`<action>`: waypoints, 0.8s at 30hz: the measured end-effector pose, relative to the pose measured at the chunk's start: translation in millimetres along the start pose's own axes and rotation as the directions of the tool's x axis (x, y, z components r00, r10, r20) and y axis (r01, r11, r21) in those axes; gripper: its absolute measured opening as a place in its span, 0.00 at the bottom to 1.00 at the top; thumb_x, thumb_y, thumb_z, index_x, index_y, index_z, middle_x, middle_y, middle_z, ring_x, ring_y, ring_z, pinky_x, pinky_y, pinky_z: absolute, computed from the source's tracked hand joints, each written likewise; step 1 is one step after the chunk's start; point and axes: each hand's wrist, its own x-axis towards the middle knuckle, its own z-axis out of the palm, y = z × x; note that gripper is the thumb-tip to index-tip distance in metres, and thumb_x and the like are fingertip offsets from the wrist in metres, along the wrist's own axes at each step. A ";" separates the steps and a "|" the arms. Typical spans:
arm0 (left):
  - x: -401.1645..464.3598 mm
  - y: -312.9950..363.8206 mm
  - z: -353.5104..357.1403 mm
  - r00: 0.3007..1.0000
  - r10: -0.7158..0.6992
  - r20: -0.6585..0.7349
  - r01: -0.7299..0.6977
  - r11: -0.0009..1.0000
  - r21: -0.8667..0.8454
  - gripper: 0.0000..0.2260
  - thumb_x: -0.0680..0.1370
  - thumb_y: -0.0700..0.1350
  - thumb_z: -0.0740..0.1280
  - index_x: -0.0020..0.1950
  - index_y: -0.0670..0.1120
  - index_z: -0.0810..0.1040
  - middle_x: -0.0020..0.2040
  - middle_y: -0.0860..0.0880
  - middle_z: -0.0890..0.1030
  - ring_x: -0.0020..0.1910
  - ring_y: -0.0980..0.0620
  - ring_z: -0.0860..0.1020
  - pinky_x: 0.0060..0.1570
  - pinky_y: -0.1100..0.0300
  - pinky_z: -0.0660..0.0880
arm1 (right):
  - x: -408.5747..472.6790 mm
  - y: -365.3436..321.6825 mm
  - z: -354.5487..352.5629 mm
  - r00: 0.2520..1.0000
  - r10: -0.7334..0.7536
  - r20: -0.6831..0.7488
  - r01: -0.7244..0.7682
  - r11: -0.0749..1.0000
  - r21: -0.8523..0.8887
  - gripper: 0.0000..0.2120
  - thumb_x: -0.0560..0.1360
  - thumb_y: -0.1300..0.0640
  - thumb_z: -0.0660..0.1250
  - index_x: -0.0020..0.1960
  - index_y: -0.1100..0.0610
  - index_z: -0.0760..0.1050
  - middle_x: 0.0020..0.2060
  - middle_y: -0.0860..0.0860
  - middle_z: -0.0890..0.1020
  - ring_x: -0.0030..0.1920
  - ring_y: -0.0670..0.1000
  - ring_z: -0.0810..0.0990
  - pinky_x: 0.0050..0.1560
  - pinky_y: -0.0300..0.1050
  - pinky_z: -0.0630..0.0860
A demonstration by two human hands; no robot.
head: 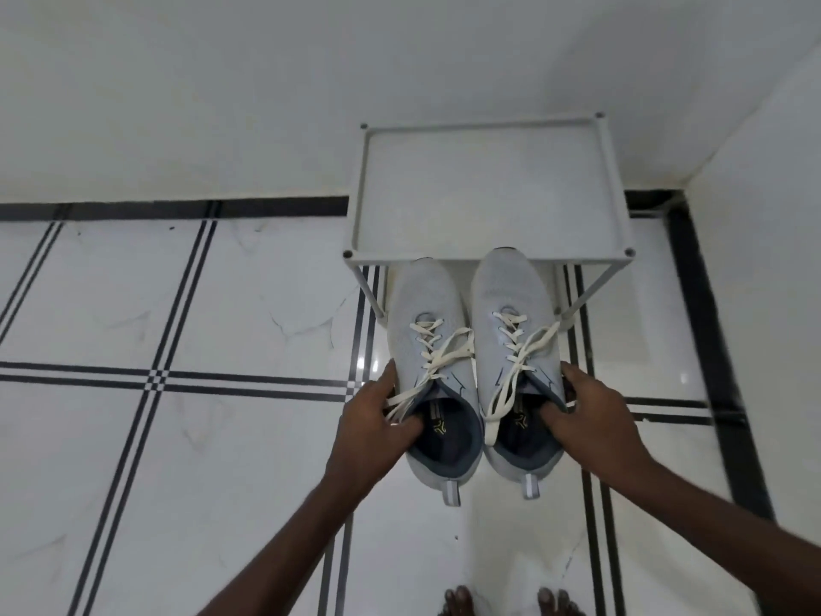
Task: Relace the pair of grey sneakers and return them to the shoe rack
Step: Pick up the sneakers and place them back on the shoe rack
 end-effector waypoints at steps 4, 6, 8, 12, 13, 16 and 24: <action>-4.9 71.8 -55.5 0.999 0.041 -0.010 -0.041 0.999 -0.017 0.25 0.68 0.42 0.70 0.55 0.70 0.74 0.41 0.53 0.82 0.39 0.54 0.78 0.38 0.60 0.76 | -20.8 -67.2 -59.0 0.997 -0.029 -0.071 0.029 1.000 0.002 0.06 0.70 0.60 0.68 0.45 0.52 0.75 0.34 0.49 0.81 0.36 0.49 0.79 0.33 0.40 0.71; 0.5 102.8 -78.7 0.998 0.055 -0.027 -0.055 0.998 -0.025 0.22 0.67 0.44 0.68 0.58 0.63 0.76 0.41 0.52 0.82 0.40 0.52 0.79 0.41 0.55 0.78 | -21.1 -94.0 -83.5 0.993 -0.036 -0.109 0.036 0.999 -0.003 0.04 0.70 0.59 0.68 0.44 0.53 0.75 0.34 0.50 0.81 0.35 0.51 0.79 0.33 0.43 0.72; 10.8 126.5 -94.8 0.996 0.077 -0.053 -0.077 0.997 0.004 0.21 0.67 0.46 0.68 0.59 0.62 0.76 0.40 0.52 0.82 0.40 0.53 0.79 0.42 0.54 0.78 | -14.6 -114.4 -101.6 0.990 -0.047 -0.134 0.047 0.999 -0.005 0.04 0.70 0.58 0.67 0.44 0.54 0.75 0.33 0.51 0.81 0.35 0.52 0.79 0.33 0.44 0.72; 43.9 170.5 -121.7 0.990 0.114 -0.086 -0.115 0.993 -0.001 0.18 0.69 0.44 0.70 0.56 0.60 0.75 0.39 0.54 0.82 0.39 0.54 0.78 0.41 0.58 0.76 | 12.2 -150.6 -131.9 0.983 -0.062 -0.174 0.065 0.998 0.008 0.04 0.70 0.58 0.67 0.43 0.52 0.74 0.33 0.48 0.79 0.35 0.45 0.76 0.31 0.40 0.66; 57.0 180.5 -127.3 0.989 0.123 -0.084 -0.122 0.992 0.010 0.17 0.69 0.45 0.69 0.55 0.59 0.76 0.39 0.54 0.83 0.39 0.54 0.79 0.40 0.57 0.76 | 24.6 -158.1 -138.8 0.982 -0.064 -0.180 0.067 0.998 0.009 0.03 0.71 0.58 0.67 0.43 0.53 0.74 0.33 0.48 0.79 0.34 0.45 0.76 0.31 0.41 0.66; 98.9 199.8 -134.6 0.989 0.129 -0.073 -0.126 0.991 0.040 0.14 0.71 0.45 0.67 0.56 0.53 0.77 0.40 0.52 0.83 0.40 0.51 0.79 0.39 0.55 0.77 | 66.3 -170.0 -149.1 0.984 -0.051 -0.171 0.052 0.999 -0.001 0.04 0.71 0.59 0.67 0.42 0.58 0.73 0.32 0.51 0.77 0.32 0.47 0.75 0.30 0.43 0.67; 244.0 187.7 -95.9 0.997 0.032 -0.071 -0.027 0.997 0.073 0.12 0.71 0.46 0.62 0.55 0.47 0.73 0.42 0.47 0.81 0.41 0.45 0.78 0.43 0.49 0.76 | 222.1 -159.9 -142.0 0.993 0.029 -0.113 -0.028 1.000 0.011 0.05 0.70 0.62 0.67 0.43 0.63 0.72 0.36 0.57 0.79 0.38 0.58 0.77 0.31 0.43 0.67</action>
